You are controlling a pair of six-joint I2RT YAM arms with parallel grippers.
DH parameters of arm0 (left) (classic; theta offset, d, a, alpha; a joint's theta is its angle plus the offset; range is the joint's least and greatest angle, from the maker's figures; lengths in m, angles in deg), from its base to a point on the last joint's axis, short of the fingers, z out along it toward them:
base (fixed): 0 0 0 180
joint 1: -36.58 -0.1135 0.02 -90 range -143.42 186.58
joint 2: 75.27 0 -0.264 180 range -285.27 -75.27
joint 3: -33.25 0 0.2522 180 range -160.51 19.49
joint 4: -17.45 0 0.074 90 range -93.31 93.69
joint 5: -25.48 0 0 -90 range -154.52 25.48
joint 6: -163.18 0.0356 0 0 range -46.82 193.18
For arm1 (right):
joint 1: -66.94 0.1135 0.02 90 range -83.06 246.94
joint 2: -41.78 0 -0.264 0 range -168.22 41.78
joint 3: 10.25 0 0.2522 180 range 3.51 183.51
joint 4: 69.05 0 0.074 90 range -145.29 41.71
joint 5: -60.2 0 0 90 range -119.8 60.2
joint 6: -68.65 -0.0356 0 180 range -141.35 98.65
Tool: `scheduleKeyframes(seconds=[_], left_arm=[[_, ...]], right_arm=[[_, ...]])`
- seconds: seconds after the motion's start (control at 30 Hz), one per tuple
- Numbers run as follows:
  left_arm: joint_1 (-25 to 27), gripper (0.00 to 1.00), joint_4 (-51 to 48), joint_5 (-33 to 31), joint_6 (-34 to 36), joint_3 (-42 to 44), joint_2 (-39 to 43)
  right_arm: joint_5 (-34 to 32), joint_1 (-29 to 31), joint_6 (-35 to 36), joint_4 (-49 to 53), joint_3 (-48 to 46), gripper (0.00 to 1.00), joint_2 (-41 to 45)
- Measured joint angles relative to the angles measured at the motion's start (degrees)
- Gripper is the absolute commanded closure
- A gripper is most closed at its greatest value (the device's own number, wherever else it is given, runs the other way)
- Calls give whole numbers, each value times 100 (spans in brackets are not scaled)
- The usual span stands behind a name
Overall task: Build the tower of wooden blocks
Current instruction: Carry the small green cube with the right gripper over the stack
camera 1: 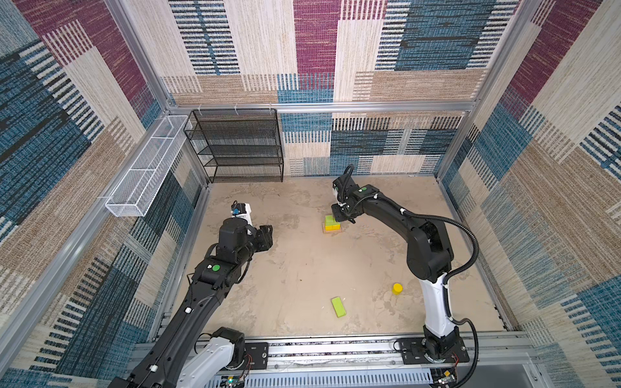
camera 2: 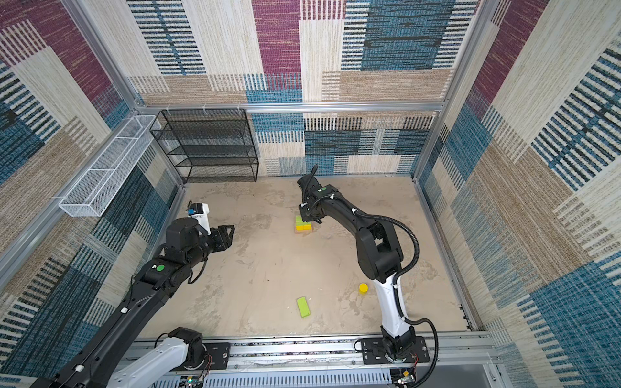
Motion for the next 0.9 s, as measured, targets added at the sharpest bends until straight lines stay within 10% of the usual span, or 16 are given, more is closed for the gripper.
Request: scheduleKeyframes(seconds=[0.9], left_arm=[[-48,40,-2,20,0,0,4]], right_arm=[[201,-7,-2,136,74,66,-55]])
